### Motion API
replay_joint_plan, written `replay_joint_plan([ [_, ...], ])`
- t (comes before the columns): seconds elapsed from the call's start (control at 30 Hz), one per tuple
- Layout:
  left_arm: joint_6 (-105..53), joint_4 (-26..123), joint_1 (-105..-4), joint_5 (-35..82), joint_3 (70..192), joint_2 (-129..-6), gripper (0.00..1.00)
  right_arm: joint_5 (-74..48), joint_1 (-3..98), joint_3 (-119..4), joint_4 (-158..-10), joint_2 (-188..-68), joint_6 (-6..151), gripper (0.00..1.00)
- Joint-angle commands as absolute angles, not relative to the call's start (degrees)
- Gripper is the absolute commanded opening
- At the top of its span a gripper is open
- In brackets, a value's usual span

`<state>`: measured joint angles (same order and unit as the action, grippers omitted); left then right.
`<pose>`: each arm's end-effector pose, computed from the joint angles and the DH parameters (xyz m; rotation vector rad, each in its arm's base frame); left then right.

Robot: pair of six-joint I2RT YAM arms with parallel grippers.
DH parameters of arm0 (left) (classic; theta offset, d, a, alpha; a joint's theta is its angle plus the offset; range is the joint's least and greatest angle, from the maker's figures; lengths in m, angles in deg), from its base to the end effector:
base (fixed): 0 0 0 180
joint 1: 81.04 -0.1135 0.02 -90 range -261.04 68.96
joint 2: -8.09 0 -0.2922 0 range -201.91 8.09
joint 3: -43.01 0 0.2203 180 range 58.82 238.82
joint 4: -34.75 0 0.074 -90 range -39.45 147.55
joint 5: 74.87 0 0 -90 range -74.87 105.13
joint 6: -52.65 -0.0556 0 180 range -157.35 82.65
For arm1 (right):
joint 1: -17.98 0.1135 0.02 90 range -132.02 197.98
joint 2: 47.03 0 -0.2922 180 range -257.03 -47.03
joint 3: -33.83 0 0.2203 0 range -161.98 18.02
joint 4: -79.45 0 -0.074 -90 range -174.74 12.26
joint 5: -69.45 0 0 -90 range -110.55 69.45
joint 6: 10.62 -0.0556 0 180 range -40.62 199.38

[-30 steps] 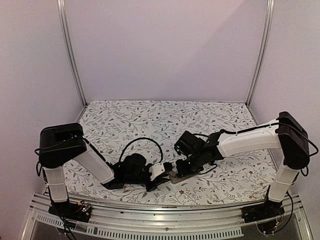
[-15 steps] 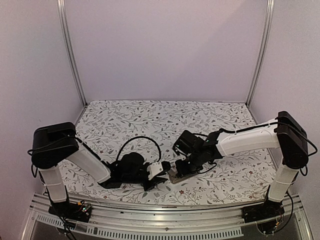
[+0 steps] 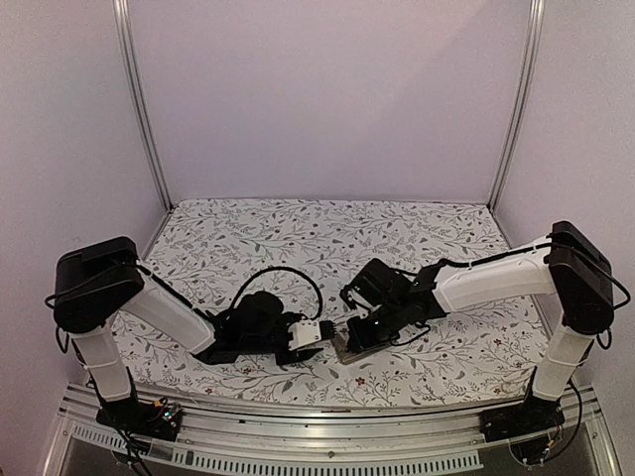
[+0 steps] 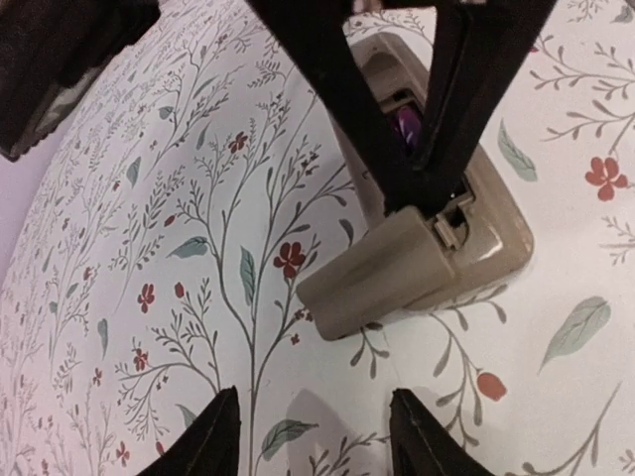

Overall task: Load the batteries into the remote control
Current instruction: Adjust the battery cover on the remote control.

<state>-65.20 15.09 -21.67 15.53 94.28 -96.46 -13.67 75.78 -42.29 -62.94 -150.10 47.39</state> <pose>0.1694 -0.2868 0.1480 1.5035 1.5724 -0.3240 0.1745 0.2895 0.1816 -0.6753 2.7737 0.5763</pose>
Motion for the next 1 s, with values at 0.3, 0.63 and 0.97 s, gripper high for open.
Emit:
replay_joint_plan([
  [0.3, -87.2, 16.9, -23.7, 22.9, 97.9, -102.2, 0.69, -14.7, 74.5, -34.6, -57.4, -153.3, 48.7, 0.00],
  [0.63, -89.1, 28.0, -24.2, 27.8, 103.4, -105.0, 0.66, -14.1, 73.6, -32.3, -60.2, -151.5, 48.2, 0.00],
  [0.97, -91.6, 54.4, -27.7, 39.9, 117.8, -108.9, 0.64, -12.5, 71.9, -30.4, -64.1, -151.0, 49.9, 0.00],
])
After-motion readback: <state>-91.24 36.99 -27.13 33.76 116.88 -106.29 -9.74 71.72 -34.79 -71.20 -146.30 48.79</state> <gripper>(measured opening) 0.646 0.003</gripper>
